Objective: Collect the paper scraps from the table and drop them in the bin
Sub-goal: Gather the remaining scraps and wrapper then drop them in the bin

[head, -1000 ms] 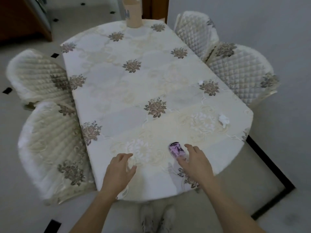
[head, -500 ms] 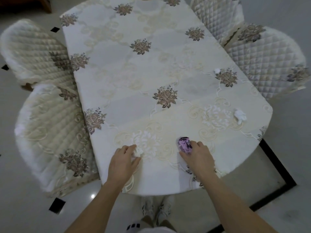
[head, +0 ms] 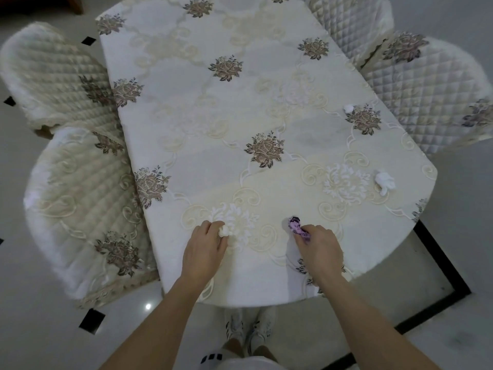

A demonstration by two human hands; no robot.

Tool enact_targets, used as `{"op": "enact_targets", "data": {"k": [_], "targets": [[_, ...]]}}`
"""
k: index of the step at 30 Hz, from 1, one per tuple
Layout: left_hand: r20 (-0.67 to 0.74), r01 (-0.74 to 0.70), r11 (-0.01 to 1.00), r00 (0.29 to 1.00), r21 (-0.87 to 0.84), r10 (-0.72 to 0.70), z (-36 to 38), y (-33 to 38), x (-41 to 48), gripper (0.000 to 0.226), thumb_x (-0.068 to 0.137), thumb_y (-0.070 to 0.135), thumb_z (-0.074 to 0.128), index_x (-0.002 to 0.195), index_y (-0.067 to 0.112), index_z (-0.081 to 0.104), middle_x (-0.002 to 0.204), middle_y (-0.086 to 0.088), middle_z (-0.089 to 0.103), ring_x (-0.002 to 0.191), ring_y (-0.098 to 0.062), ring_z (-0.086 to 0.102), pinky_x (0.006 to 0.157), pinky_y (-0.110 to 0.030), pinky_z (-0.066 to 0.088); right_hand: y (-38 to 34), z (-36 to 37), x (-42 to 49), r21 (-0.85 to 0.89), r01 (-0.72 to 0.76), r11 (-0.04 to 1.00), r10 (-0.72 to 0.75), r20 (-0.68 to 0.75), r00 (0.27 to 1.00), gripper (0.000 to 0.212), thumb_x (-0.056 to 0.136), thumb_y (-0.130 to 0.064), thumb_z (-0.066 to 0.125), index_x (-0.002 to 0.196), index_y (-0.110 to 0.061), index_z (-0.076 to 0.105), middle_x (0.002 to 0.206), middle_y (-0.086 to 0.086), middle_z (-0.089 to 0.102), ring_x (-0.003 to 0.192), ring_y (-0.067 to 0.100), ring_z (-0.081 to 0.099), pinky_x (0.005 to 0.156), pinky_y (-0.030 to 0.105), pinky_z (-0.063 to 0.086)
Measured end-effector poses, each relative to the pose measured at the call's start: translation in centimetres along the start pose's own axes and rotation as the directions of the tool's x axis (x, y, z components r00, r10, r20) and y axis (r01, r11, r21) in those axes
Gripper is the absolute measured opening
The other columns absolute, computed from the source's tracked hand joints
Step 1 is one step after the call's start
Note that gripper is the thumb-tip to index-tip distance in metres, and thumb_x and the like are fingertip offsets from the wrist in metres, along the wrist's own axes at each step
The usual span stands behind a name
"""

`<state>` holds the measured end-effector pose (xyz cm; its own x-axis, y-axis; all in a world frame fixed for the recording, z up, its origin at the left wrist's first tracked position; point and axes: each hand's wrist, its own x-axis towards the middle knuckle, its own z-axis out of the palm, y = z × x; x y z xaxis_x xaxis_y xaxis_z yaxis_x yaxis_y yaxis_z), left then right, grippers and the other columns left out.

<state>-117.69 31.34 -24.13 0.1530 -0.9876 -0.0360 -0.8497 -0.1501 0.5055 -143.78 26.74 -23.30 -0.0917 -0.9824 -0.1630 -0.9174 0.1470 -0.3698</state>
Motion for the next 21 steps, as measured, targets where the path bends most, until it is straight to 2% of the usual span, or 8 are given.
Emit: {"op": "enact_targets", "data": {"k": [3,5,7,9,12,18,21], "targets": [[-0.015,0.038,0.996,0.999,-0.084,-0.04,-0.8,1.2,0.4,0.03,0.09,0.018,0.063,0.119,0.018,0.058,0.104,-0.004,0.059,0.091,-0.026,0.056,0.07,-0.04,0.051,-0.3,-0.8,-0.2,0.043,0.034,0.998,-0.032,-0.034,0.999,0.024,0.09,-0.04,0.062,0.081,-0.018,0.068,0.072,-0.001,0.06,0.073,0.022,0.05,0.054,0.036,0.043],[-0.026,0.045,0.99,0.998,-0.135,-0.049,-1.6,2.1,0.8,0.031,0.092,0.023,0.061,0.123,0.022,0.056,0.107,-0.002,0.061,0.094,-0.023,0.056,0.073,-0.037,0.05,-0.8,-1.7,-0.1,0.074,0.058,0.996,-0.054,-0.062,0.997,0.025,0.089,-0.04,0.061,0.077,-0.019,0.066,0.068,-0.004,0.057,0.071,0.021,0.048,0.053,0.034,0.036],[-0.046,0.034,0.983,0.998,-0.181,-0.043,-2.6,3.2,1.1,0.031,0.093,0.025,0.061,0.123,0.024,0.056,0.106,0.002,0.064,0.093,-0.02,0.057,0.073,-0.033,0.047,-1.5,-2.9,-0.1,0.112,0.071,0.991,-0.061,-0.086,0.994,0.026,0.09,-0.042,0.058,0.075,-0.021,0.063,0.066,-0.007,0.053,0.069,0.02,0.048,0.053,0.032,0.03],[-0.068,0.041,0.967,0.996,-0.252,-0.06,-3.9,4.7,1.4,0.029,0.092,0.026,0.063,0.121,0.025,0.058,0.104,0.006,0.066,0.089,-0.017,0.059,0.072,-0.029,0.045,-2.3,-4.3,-0.4,0.15,0.088,0.985,-0.071,-0.112,0.991,0.026,0.091,-0.041,0.056,0.075,-0.022,0.063,0.065,-0.008,0.052,0.068,0.02,0.049,0.053,0.032,0.031],[-0.114,0.018,0.946,0.992,-0.323,-0.058,-5.9,6.8,1.6,0.025,0.091,0.028,0.064,0.116,0.029,0.059,0.101,0.011,0.066,0.084,-0.012,0.061,0.073,-0.031,0.05,-3.3,-6.5,-0.9,0.18,0.13,0.975,-0.103,-0.155,0.983,0.025,0.093,-0.039,0.055,0.075,-0.022,0.062,0.066,-0.009,0.052,0.068,0.019,0.049,0.054,0.032,0.031],[-0.245,-0.099,0.94,0.969,-0.327,0.017,-10.3,11.0,1.9,0.025,0.09,0.031,0.066,0.115,0.029,0.062,0.099,0.013,0.065,0.083,-0.01,0.06,0.068,-0.024,0.046,-5.5,-11.8,-0.4,0.224,0.229,0.947,-0.168,-0.263,0.95,0.026,0.093,-0.04,0.053,0.075,-0.024,0.061,0.067,-0.006,0.057,0.067,0.02,0.052,0.053,0.031,0.033],[-0.292,-0.129,0.945,0.956,-0.299,0.038,-12.2,12.3,1.9,0.027,0.09,0.035,0.065,0.116,0.03,0.061,0.099,0.012,0.065,0.081,-0.011,0.061,0.069,-0.031,0.05,-6.7,-14.2,-0.3,0.224,0.285,0.932,-0.204,-0.326,0.923,0.025,0.093,-0.041,0.052,0.078,-0.024,0.063,0.071,-0.006,0.061,0.069,0.019,0.054,0.054,0.033,0.039]]}}
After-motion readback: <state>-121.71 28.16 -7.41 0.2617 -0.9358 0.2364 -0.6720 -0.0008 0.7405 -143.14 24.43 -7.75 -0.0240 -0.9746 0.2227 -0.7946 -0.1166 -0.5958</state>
